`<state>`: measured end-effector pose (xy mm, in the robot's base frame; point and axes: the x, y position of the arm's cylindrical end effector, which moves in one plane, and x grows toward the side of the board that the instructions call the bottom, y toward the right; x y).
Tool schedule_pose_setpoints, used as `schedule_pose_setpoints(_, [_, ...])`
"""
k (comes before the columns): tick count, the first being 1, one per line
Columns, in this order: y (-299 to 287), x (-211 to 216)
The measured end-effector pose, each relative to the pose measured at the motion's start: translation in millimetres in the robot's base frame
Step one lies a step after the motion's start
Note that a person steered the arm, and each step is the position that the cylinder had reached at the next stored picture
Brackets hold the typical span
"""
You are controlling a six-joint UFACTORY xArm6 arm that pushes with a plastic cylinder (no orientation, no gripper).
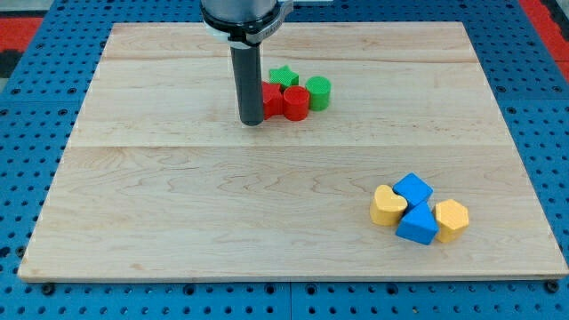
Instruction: Push the blue triangle closer to the group of blocks
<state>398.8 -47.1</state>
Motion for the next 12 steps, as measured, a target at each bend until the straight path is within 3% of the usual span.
schedule_pose_setpoints(2, [16,6])
schedule_pose_setpoints(3, [53,75])
schedule_pose_setpoints(4, [91,98])
schedule_pose_setpoints(6, [263,33])
schedule_pose_setpoints(7, [350,121])
schedule_pose_setpoints(8, [326,195])
schedule_pose_setpoints(10, [146,177])
schedule_pose_setpoints(12, [48,118])
